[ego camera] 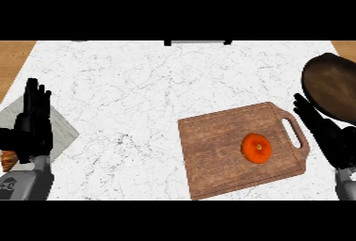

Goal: Pick the squash from the cutting board and place it in the pan

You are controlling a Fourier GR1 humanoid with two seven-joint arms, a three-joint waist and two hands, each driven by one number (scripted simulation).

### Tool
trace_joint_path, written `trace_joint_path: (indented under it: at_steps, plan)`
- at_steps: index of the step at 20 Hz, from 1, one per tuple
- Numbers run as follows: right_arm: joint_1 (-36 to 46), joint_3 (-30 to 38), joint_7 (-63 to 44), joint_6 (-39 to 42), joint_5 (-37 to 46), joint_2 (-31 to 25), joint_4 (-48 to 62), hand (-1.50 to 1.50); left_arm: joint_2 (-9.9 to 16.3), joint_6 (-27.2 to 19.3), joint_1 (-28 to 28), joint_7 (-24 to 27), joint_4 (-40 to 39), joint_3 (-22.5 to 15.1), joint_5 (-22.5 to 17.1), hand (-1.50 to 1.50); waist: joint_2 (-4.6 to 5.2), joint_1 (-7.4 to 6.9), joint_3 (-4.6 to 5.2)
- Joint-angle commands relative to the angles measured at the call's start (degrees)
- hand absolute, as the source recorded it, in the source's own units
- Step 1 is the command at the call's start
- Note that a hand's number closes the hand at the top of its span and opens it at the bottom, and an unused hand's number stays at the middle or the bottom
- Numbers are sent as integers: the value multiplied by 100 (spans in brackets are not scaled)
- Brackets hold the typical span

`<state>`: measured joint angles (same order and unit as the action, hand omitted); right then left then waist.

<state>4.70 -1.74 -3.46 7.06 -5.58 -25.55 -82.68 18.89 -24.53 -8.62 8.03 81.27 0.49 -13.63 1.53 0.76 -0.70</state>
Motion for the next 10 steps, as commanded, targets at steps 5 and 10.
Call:
trace_joint_path:
  at_steps: [5,10]
  plan:
    - [1590,-1055,237,305,1050,-36,-530,150,-473,1281,-147,-797,-94,-1361,-236,0,-108,-267,87]
    - [1823,-1351,1021,-1058,3102,-373,-506,-150,-703,1861,-7,-1225,-50,-1724,-656,0,-114,-231,65]
